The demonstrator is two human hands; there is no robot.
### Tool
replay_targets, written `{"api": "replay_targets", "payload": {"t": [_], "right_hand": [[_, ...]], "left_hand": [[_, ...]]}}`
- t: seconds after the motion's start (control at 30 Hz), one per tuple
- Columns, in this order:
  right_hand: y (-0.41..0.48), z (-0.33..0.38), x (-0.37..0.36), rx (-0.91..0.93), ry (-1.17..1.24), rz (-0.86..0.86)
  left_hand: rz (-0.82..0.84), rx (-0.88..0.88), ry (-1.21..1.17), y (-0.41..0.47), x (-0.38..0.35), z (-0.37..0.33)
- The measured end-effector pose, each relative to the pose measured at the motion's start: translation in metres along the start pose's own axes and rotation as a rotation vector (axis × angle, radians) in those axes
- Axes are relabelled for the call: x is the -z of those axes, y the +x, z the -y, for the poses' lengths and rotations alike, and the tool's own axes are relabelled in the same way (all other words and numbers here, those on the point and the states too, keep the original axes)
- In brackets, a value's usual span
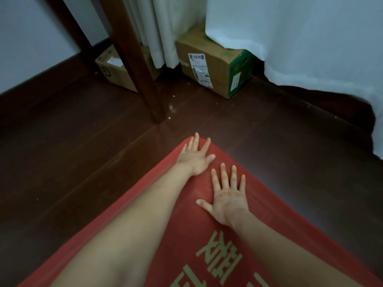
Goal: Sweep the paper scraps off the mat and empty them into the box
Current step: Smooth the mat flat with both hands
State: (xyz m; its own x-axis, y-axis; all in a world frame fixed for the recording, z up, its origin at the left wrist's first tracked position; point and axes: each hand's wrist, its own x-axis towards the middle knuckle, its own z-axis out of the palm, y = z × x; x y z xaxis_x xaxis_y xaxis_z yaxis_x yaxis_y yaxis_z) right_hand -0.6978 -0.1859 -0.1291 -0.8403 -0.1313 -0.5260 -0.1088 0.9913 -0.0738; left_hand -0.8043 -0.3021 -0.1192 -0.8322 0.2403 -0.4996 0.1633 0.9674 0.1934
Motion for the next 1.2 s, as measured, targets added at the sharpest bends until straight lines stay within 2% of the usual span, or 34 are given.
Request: {"api": "replay_targets", "payload": {"t": [0.07,0.2,0.33,0.47,0.5,0.57,0.63,0.67,0.8,0.93,1.1,1.2], "right_hand": [[0.002,0.0,-0.001,0.003,-0.005,0.0],[0.0,-0.004,-0.005,-0.003,0.006,0.013],[0.001,0.0,-0.001,0.007,0.024,0.004],[0.001,-0.003,-0.004,0.002,0.011,0.016],[0.0,-0.002,-0.003,0.002,0.013,0.013],[0.0,0.0,-0.001,0.001,0.004,0.007],[0.003,0.0,-0.001,0.009,-0.016,0.014],[0.004,0.0,-0.003,0.009,-0.022,0.019],[0.001,-0.002,-0.005,0.004,-0.013,0.02],[0.002,0.0,-0.002,0.006,0.0,0.003],[0.002,-0.002,-0.004,-0.002,-0.004,0.027],[0.002,0.0,-0.001,0.0,0.008,0.007]], "left_hand": [[-0.055,0.033,0.039,-0.001,-0.01,0.011],[0.027,0.038,0.039,-0.001,-0.01,0.013],[-0.069,0.123,-0.001,-0.008,-0.007,0.023],[-0.003,0.183,0.039,-0.009,-0.009,0.02],[-0.033,0.189,0.054,-0.008,-0.006,0.012],[-0.117,0.058,0.084,-0.01,-0.004,-0.01],[-0.082,-0.101,0.071,-0.014,-0.018,-0.026],[-0.043,-0.117,0.067,-0.015,-0.025,-0.029],[0.049,-0.111,0.078,-0.009,-0.015,-0.03],[-0.099,-0.067,0.039,-0.004,-0.013,-0.016],[0.059,-0.02,0.051,-0.001,-0.011,-0.013],[-0.036,0.065,-0.007,0.002,-0.001,0.0]]}}
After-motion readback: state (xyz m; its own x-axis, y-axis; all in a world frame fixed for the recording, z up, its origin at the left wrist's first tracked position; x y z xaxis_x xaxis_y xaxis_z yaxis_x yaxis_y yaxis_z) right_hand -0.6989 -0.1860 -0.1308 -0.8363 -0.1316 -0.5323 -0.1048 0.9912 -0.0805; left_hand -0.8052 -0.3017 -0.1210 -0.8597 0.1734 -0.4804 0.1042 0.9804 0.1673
